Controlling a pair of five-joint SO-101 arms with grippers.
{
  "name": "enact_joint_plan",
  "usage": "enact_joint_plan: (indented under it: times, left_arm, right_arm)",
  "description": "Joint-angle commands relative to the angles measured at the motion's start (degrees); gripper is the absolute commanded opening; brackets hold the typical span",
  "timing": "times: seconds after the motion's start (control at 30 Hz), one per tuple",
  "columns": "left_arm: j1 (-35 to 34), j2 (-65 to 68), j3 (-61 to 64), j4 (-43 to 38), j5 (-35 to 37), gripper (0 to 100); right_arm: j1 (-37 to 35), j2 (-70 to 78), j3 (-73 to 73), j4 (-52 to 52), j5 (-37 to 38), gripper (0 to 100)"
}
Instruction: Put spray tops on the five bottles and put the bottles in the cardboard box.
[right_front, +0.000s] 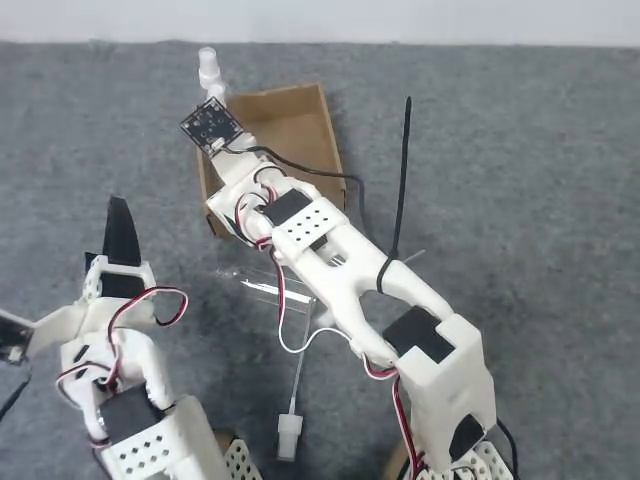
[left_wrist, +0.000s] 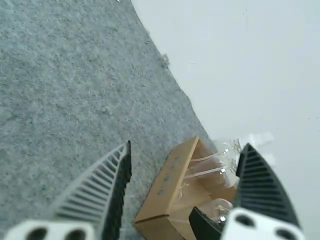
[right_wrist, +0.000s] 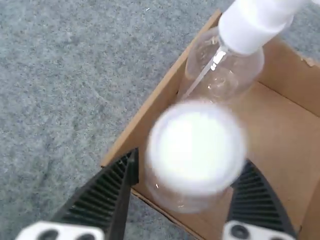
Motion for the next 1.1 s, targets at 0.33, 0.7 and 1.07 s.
enact_joint_plan:
  times: [0.33,0.7,1.07]
  left_arm:
    - [0.0,-0.79,-0.66,-1.93,0.53,32]
    - [0.0,-0.79,-0.66,-2.02,0.53,32]
    - [0.0,-0.79,-0.66,-2.2,0.53,32]
  right_arm:
    - [-0.75,-1.19,-4.22,1.1,-0.53,24.2]
    - [-1.63,-6.46,-4.66,7.78,-0.7,30.8]
    - [-2.24,-12.09,-4.48,14.81,-0.7,30.8]
